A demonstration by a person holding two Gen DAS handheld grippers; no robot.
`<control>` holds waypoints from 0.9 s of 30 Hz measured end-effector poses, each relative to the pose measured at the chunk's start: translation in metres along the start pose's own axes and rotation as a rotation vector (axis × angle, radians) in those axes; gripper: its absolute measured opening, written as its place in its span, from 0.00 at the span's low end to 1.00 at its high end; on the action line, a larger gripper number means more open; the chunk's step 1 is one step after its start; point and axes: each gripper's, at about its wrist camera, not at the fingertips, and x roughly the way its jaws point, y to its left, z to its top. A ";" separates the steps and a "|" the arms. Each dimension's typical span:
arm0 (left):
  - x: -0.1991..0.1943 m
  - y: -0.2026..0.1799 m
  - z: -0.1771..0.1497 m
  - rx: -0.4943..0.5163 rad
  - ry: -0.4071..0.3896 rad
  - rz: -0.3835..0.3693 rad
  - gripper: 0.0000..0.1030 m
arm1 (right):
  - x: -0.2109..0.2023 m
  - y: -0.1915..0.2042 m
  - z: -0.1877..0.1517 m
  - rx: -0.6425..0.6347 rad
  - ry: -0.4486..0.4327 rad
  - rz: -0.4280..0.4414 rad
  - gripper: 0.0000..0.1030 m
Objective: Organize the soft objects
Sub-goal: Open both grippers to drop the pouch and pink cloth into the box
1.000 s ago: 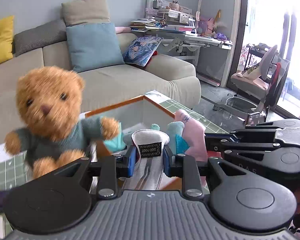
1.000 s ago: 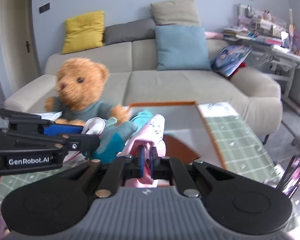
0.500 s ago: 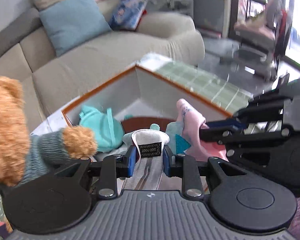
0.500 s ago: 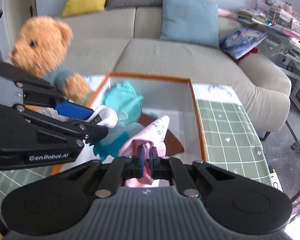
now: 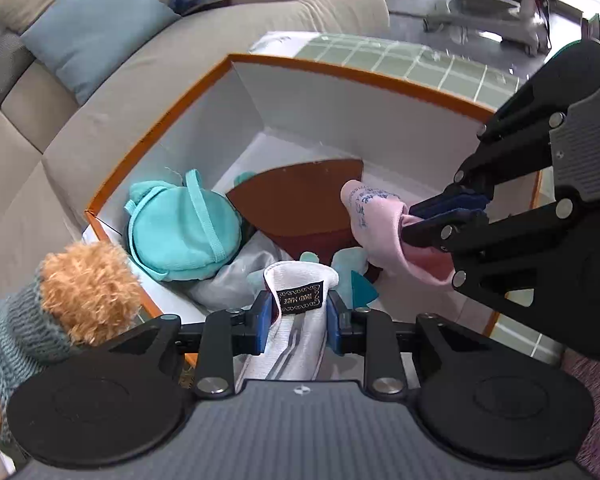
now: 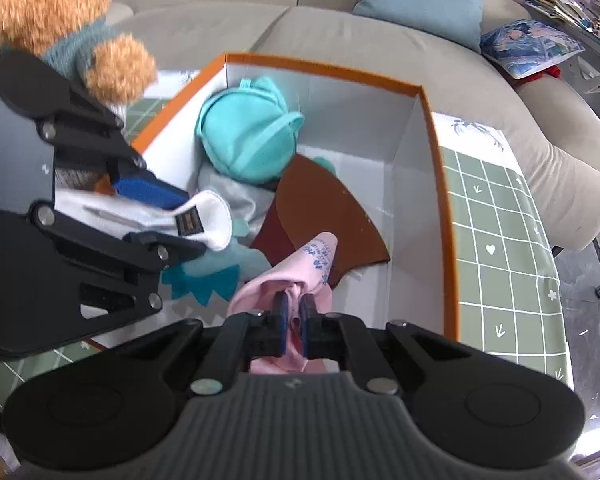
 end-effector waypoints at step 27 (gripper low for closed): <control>-0.023 0.009 -0.008 -0.037 -0.110 0.095 0.54 | -0.016 0.005 0.005 -0.008 -0.020 -0.050 0.37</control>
